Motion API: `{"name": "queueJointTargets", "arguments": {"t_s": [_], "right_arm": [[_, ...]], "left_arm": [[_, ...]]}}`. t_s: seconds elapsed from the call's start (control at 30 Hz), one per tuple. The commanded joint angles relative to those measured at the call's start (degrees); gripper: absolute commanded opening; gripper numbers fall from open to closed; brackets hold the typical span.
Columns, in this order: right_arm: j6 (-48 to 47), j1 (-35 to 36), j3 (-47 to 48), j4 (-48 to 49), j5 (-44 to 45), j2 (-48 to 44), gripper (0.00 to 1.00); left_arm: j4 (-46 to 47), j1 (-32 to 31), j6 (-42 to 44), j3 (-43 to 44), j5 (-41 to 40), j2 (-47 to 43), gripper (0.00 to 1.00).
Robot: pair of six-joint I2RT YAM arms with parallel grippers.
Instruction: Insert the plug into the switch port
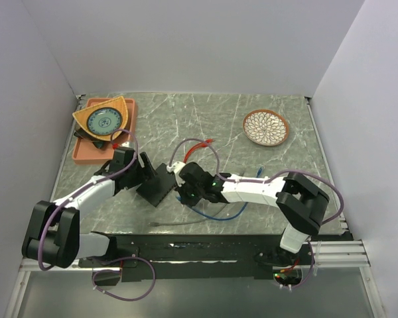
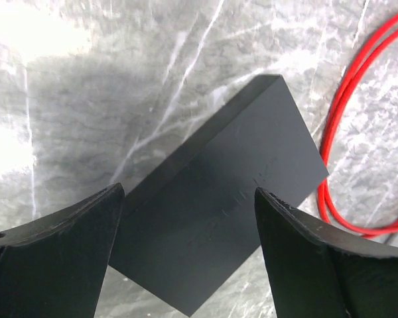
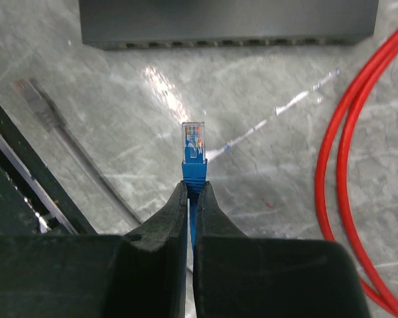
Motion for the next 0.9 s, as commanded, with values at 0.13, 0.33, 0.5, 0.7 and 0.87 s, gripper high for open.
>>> {"name": "queueJointTargets", "arguments": {"t_s": [0.13, 0.33, 0.5, 0.7, 0.87], "right_arm": [[0.45, 2.43, 7.31, -2.82, 4.81, 4.01, 0.0], [1.15, 3.05, 8.37, -2.22, 5.08, 7.17, 0.0], [2.65, 3.92, 6.88, 0.16, 5.43, 9.11, 0.0], [3.35, 6.29, 6.26, 2.09, 9.38, 11.04, 0.0], [4.58, 7.0, 3.46, 6.57, 12.1, 10.6, 0.0]], "left_arm": [[1.78, 0.04, 4.13, 4.41, -0.59, 5.57, 0.82], [6.17, 0.04, 2.9, 0.91, 4.94, 7.78, 0.76], [7.32, -0.05, 1.59, -0.6, 6.27, 7.6, 0.75], [7.93, 0.04, 0.27, -0.86, 7.85, 7.34, 0.74], [9.42, -0.05, -0.88, -2.09, 9.43, 7.08, 0.74]]}}
